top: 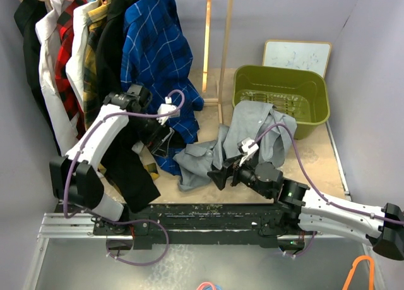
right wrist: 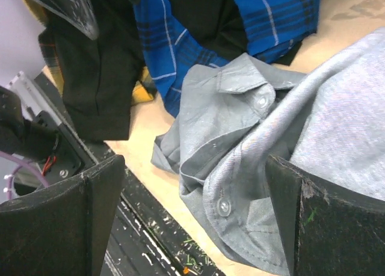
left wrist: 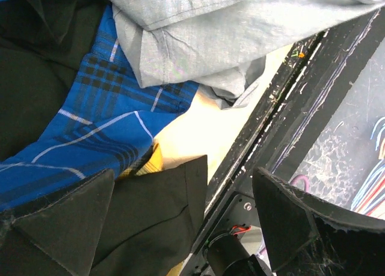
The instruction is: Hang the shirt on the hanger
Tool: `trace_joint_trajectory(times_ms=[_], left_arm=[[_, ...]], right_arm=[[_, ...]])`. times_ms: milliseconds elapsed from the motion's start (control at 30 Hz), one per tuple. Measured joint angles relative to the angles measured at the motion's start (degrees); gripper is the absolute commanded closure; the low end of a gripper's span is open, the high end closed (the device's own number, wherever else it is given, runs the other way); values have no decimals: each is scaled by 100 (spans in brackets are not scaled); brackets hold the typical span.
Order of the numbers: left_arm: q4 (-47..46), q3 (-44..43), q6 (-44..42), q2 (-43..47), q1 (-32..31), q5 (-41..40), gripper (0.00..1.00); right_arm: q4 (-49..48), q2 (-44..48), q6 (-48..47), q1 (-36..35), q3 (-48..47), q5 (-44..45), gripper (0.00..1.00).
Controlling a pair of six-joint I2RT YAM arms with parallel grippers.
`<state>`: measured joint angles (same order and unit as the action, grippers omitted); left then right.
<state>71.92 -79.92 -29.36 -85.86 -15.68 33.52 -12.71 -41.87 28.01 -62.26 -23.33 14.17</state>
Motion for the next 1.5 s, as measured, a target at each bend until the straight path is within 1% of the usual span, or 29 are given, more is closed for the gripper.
trace_joint_trajectory(times_ms=[100, 200, 267, 367, 467, 600, 700, 833, 933, 1100, 1233, 1267, 1300, 1333, 1367, 1433, 1500], left_arm=[[-55, -7, 92, -446, -35, -28, 1], [-20, -195, 162, -1091, -120, 70, 1], [57, -494, 203, -1512, -179, 203, 1], [133, -1307, 352, -2240, -299, 455, 1], [101, -2061, 597, -2782, -396, 529, 1], [59, -2651, 898, -3261, -468, 629, 1], [9, -2577, 1040, -3324, -581, 608, 1], [-304, -2044, 1318, -3080, -997, 223, 1], [-422, -1858, 1443, -3071, -1217, 17, 1], [-570, -1764, 1600, -3261, -1176, -350, 1], [-667, -1762, 1681, -3560, -1128, -444, 1], [-673, -1762, 1683, -3609, -1126, -446, 3], [-675, -1759, 1683, -3657, -1128, -428, 7], [-673, -1757, 1681, -3683, -1128, -398, 15], [-669, -1757, 1679, -3707, -1128, -319, 22], [-649, -1757, 1657, -3724, -1128, -105, 44], [-608, -1757, 1628, -3724, -1128, 140, 60]], right_arm=[[0, 55, -157, -70, -28, 385, 0], [-509, 39, -573, -81, -52, 1189, 0], [-1268, -103, -911, -79, -55, 1722, 0], [-2721, -640, -1458, -72, -98, 2396, 0], [-3611, -1220, -1823, -74, -232, 2629, 0], [-4430, -1639, -2033, -74, -264, 2693, 0], [-4837, -1615, -2103, -74, -256, 2702, 0], [-5198, -1427, -2201, -74, -157, 2765, 0], [-5320, -1362, -2232, -74, -55, 2824, 0], [-5386, -1362, -2264, -72, -11, 2826, 0], [-5453, -1364, -2262, -72, 24, 2822, 0], [-5460, -1362, -2262, -72, 39, 2822, 0], [-5475, -1362, -2260, -72, 61, 2824, 0], [-5488, -1360, -2260, -72, 85, 2826, 0], [-5493, -1351, -2260, -72, 120, 2833, 0], [-5490, -1316, -2262, -72, 181, 2841, 0], [-5493, -1259, -2275, -72, 212, 2881, 0]])
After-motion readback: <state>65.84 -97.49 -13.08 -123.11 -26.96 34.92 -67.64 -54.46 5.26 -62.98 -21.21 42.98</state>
